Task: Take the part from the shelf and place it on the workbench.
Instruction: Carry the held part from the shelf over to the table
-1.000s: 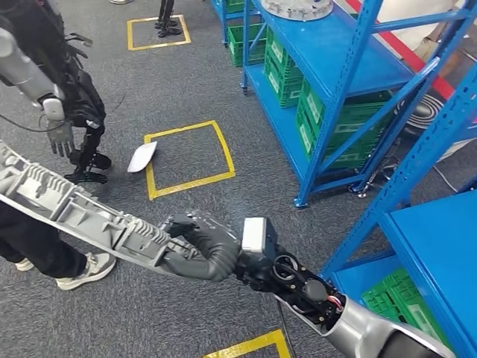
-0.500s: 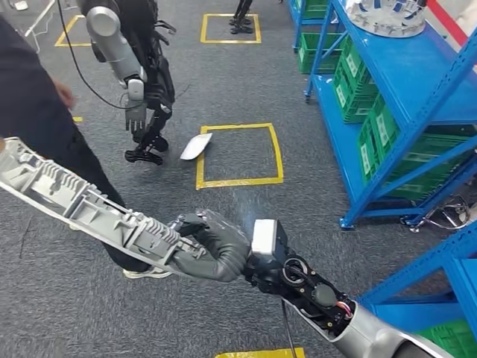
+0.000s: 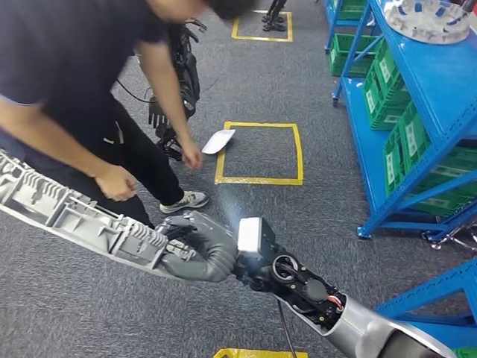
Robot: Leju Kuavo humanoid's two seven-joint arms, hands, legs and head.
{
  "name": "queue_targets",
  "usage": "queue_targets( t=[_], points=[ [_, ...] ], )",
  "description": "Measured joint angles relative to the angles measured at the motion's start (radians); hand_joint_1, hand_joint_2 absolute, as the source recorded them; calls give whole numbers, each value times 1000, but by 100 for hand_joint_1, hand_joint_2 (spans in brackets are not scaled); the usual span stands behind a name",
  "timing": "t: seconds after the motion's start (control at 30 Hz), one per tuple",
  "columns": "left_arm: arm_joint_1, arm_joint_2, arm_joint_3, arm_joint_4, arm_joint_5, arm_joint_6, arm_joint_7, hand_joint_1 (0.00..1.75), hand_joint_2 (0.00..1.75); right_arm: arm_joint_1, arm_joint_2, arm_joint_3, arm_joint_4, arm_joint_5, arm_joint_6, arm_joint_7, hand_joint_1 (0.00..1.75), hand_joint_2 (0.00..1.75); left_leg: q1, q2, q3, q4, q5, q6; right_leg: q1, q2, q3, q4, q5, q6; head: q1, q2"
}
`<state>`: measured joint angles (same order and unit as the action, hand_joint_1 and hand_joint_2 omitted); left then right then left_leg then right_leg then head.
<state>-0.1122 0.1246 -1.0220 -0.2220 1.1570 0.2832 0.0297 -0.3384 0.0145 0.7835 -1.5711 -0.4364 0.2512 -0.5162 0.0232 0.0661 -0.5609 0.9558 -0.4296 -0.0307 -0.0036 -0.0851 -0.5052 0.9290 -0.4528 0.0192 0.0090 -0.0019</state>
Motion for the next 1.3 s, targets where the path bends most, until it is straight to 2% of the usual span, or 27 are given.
queue_targets(
  t=[0.03, 0.1, 0.17, 0.23, 0.27, 0.3, 0.33, 0.37, 0.4, 0.47, 0.53, 0.6, 0.63, 0.7, 0.73, 0.77, 0.8, 0.83, 0.87, 0.9, 0.97, 1.03, 1.1, 1.13, 1.17, 1.23, 1.3],
  points=[
    [-1, 0, 0, 0, 0, 0, 0, 0, 175, 0, 0, 0, 0, 0, 0, 0, 175, 175, -2, 2, 4, -11, 1, 7, 3, -9, 1, 2, -4, 5, 4, 0],
    [0, 0, 0, 0, 0, 0, 0, 0, 175, -1, 0, 1, 0, 0, 0, 1, 175, 175, -3, -25, -1, -8, 3, 22, 2, -25, 4, 5, -10, 15, 13, 0],
    [2, -1, 0, 0, 0, 0, 0, 0, 175, -1, 0, 2, 0, 0, 0, 1, 175, 175, -2, -46, -2, -9, 6, 33, -4, 2, -8, 44, -41, 25, 17, 0],
    [2, -1, 0, 0, 1, 1, -1, 0, 175, -1, 0, 2, 0, 0, 0, 2, 175, 175, -1, -66, -1, -9, 8, 41, -7, 53, -60, 165, -108, 30, 28, 0],
    [2, -1, 0, 0, 2, 1, -1, 0, 175, 0, 0, 2, 0, 0, 1, 2, 175, 175, -2, -77, -1, -9, 8, 43, -6, 68, -96, 241, -139, 31, 34, 0],
    [2, -1, 0, 0, 3, 1, -1, 0, 175, 1, 0, 2, 0, 0, 2, 2, 175, 175, -5, -90, -1, -9, 7, 44, -6, 75, -127, 299, -155, 30, 38, 0],
    [2, -1, 0, 0, 3, 1, -1, 0, 175, 1, 0, 2, 0, 0, 3, 3, 175, 175, -7, -104, 0, -9, 7, 45, -6, 79, -144, 324, -151, 27, 41, 0],
    [2, -1, 0, 0, 3, 1, -1, 0, 175, 1, 0, 2, 0, 0, 5, 3, 175, 175, -10, -119, 2, -9, 7, 45, -4, 83, -141, 306, -127, 21, 43, 0],
    [2, -1, 0, 0, 3, 1, -1, 0, 175, 1, 0, 2, 0, 0, 6, 3, 175, 175, -12, -134, 5, -9, 7, 45, -3, 91, -120, 249, -87, 13, 45, 0],
    [1, -3, 0, 0, 2, 1, -1, 0, 175, -1, 0, 2, 0, 0, 7, 3, 175, 175, -15, -159, 7, -9, 7, 44, 1, 130, -60, 102, -12, -7, 46, 0],
    [0, -6, 0, 0, 2, 1, -1, 0, 175, -3, 0, 2, 0, -3, 7, 4, 175, 175, -10, -180, 2, -8, 8, 38, 6, 159, -31, 28, 12, -19, 45, 0],
    [3, -6, 0, 0, 2, 1, -2, 0, 175, -5, 0, 2, -1, -8, 8, 4, 175, 175, -6, -198, -2, -12, 12, 26, 8, 147, -24, 15, 13, -23, 47, 0],
    [6, -6, 0, 0, 2, 1, -2, 0, 175, -5, 0, 2, -1, -11, 8, 5, 175, 175, -6, -191, -4, -10, 10, 22, 5, 135, -19, 5, 17, -24, 48, 0],
    [6, -5, 0, 0, 3, 1, -3, 0, 175, -6, 1, 2, -1, -15, 8, 6, 175, 175, -10, -144, -34, 49, -27, 15, -2, 109, -9, -13, 25, -28, 37, 0],
    [5, -6, 0, 0, 3, 1, -3, 0, 175, -6, 1, 2, -1, -15, 8, 6, 175, 175, -8, -113, -65, 110, -60, 11, -2, 96, -8, -17, 26, -29, 29, 0],
    [4, -7, 0, 0, 3, 1, -3, 0, 175, -6, 2, 2, -1, -16, 8, 6, 175, 175, -7, -94, -102, 183, -94, 6, -2, 83, -8, -17, 26, -31, 21, 0],
    [3, -7, 0, 0, 3, 1, -3, 0, 175, -5, 2, 2, 0, -16, 8, 6, 175, 175, -5, -85, -133, 244, -116, 1, -2, 70, -9, -17, 25, -31, 15, 0],
    [3, -7, 0, 0, 3, 1, -3, 0, 175, -4, 2, 2, 0, -16, 8, 6, 175, 175, -2, -79, -150, 277, -121, -4, -2, 57, -9, -17, 24, -30, 11, 0],
    [4, -6, 0, 0, 3, 1, -3, 0, 175, -4, 2, 2, 0, -16, 8, 6, 175, 175, 1, -74, -147, 271, -109, -8, -3, 45, -10, -15, 23, -28, 8, 0],
    [4, -6, 0, 0, 3, 1, -3, 0, 175, -4, 2, 2, 0, -16, 8, 7, 175, 175, 5, -66, -122, 223, -80, -13, -5, 34, -10, -13, 20, -25, 5, 0],
    [3, -5, 0, 0, 3, 1, -3, 0, 175, -5, 2, 2, 0, -16, 9, 7, 175, 175, 9, -27, -43, 79, -20, -18, -4, 14, -10, 0, 10, -12, 0, 0],
    [-1, -7, 0, 0, 3, 2, -3, 0, 175, -6, 2, 2, 0, -15, 9, 8, 175, 175, 8, -6, -4, 3, 2, -9, 0, -4, -10, 12, -2, 2, 3, 0],
    [0, -8, 0, 0, 3, 3, -3, 0, 175, -7, 2, 2, -1, -15, 9, 8, 175, 175, 4, -25, -8, 1, 1, 9, 0, -22, -7, 14, -8, 12, 11, 0],
    [1, -8, 0, 0, 3, 3, -3, 0, 175, -7, 2, 2, -1, -15, 9, 7, 175, 175, 4, -35, -10, 2, 2, 16, -4, -21, -6, 18, -13, 17, 14, 0],
    [2, -8, 0, 0, 2, 4, -3, 0, 175, -7, 2, 2, -1, -15, 9, 7, 175, 175, 4, -45, -11, 1, 3, 22, -8, -6, -11, 36, -29, 21, 16, 0],
    [2, -7, 0, 0, 2, 4, -3, 0, 175, -6, 1, 2, -1, -15, 9, 7, 175, 175, 4, -63, -11, 0, 7, 31, -12, 44, -51, 134, -92, 27, 26, 0],
    [2, -7, 0, 0, 1, 6, -3, 0, 175, -3, 1, 2, 0, -15, 9, 7, 175, 175, 1, -84, -11, 0, 7, 36, -12, 74, -117, 280, -158, 27, 36, 0]
  ],
)
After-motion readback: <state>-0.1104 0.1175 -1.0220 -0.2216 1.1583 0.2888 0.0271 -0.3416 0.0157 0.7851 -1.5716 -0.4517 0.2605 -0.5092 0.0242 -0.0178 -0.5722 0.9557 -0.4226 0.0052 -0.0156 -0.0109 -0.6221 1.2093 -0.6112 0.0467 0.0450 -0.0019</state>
